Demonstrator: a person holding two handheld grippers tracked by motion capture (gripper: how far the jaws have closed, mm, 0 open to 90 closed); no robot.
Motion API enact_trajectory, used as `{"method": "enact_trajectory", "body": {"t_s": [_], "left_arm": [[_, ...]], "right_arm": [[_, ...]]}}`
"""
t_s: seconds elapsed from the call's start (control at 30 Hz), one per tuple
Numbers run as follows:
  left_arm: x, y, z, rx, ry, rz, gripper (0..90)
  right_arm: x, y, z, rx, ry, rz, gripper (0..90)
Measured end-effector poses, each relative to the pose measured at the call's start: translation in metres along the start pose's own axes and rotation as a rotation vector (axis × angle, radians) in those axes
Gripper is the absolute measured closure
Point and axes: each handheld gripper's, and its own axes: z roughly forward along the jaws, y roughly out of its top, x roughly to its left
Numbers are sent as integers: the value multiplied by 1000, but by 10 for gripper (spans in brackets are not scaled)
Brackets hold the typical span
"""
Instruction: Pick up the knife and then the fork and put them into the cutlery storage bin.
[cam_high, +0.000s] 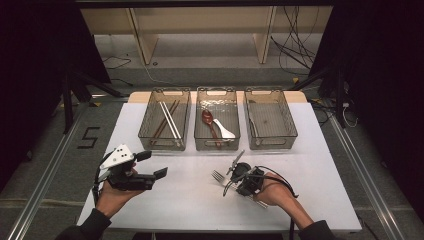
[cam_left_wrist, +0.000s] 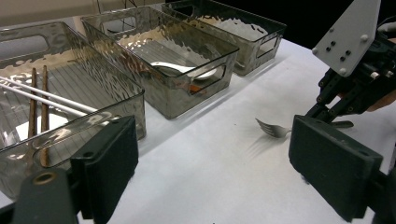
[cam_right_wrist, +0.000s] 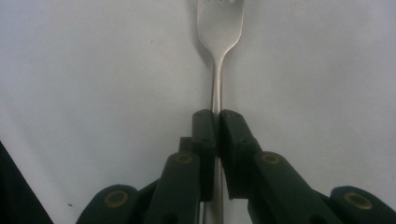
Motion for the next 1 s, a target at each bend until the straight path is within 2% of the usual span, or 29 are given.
{"method": "enact_trajectory", "body": {"t_s": [0.27, 0.53, 0.7, 1.0], "left_arm": [[0, 0, 0, -1, 0, 0, 154], [0, 0, 0, -6, 1, -5, 153], [0, 0, 0, -1, 1, 0, 153], [0, 0, 0, 1, 1, 0, 153]], "right_arm": [[-7, -3, -11, -47, -2, 35, 851], [-20, -8, -28, -123, -2, 81, 851], [-28, -13, -42, -171, -18, 107, 851], [-42, -19, -58, -242, -30, 150, 851]]}}
